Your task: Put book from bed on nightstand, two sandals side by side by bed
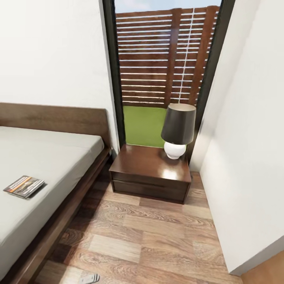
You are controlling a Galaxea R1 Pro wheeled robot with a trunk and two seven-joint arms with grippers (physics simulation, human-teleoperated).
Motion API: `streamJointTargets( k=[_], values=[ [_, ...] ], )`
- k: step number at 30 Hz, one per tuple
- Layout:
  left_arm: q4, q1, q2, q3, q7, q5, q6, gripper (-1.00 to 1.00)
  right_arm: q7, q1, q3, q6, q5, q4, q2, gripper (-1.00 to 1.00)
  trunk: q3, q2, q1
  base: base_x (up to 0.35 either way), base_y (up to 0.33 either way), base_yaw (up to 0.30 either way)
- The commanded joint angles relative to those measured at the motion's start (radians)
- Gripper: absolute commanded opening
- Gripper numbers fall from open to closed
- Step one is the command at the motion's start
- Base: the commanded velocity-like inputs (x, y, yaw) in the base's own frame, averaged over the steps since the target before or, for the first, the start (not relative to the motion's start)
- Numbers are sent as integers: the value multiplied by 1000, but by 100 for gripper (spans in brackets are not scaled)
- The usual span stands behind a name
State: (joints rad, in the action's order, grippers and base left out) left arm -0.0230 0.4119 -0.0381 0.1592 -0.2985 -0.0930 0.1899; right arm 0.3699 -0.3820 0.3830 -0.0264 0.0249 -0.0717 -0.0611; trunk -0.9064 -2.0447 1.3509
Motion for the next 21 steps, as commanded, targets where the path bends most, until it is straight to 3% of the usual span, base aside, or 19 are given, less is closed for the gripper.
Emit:
streamJointTargets(
  k=[1, 7, 21],
  values=[
    [2, 1, 0, 2, -7, -10, 0, 100, 4, 0, 5, -3, 3, 1, 0, 100, -1, 0, 0, 29, 0, 30],
    [2, 1, 0, 2, -7, -10, -1, 100, 4, -1, 5, -3, 3, 1, 0, 100, -1, 0, 0, 152, 0, 11],
    [2, 1, 0, 2, -7, -10, -1, 100, 4, -1, 5, -3, 3, 1, 0, 100, -1, 0, 0, 298, 0, 1]
  ],
)
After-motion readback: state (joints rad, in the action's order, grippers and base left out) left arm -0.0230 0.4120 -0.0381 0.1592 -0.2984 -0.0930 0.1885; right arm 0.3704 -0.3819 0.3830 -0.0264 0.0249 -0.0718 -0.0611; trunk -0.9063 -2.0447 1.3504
